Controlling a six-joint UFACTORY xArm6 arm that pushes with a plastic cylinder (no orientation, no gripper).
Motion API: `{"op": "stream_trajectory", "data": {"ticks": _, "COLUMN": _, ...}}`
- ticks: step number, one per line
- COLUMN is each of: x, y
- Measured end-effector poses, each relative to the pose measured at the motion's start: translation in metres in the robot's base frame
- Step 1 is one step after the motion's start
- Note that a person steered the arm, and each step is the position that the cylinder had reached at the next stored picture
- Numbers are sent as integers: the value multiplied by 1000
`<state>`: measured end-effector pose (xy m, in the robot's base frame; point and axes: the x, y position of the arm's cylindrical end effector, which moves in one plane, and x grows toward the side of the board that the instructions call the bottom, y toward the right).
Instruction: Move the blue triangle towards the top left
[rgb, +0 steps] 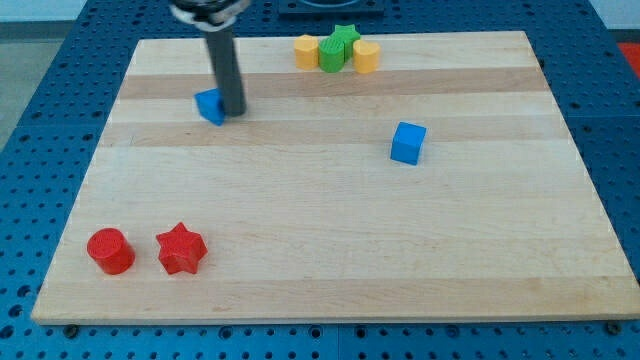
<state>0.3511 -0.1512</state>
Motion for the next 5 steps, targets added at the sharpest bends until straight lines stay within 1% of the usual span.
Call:
{"op": "stream_trajectory", "data": {"ticks": 2, "x": 7, "y": -55}}
{"op": "stream_trajectory", "data": {"ticks": 3, "x": 27, "y": -62}}
{"op": "stream_trajectory", "data": {"ticks": 4, "x": 29, "y": -80}}
{"op": "stream_trajectory", "data": {"ticks": 5, "x": 10, "y": -104}}
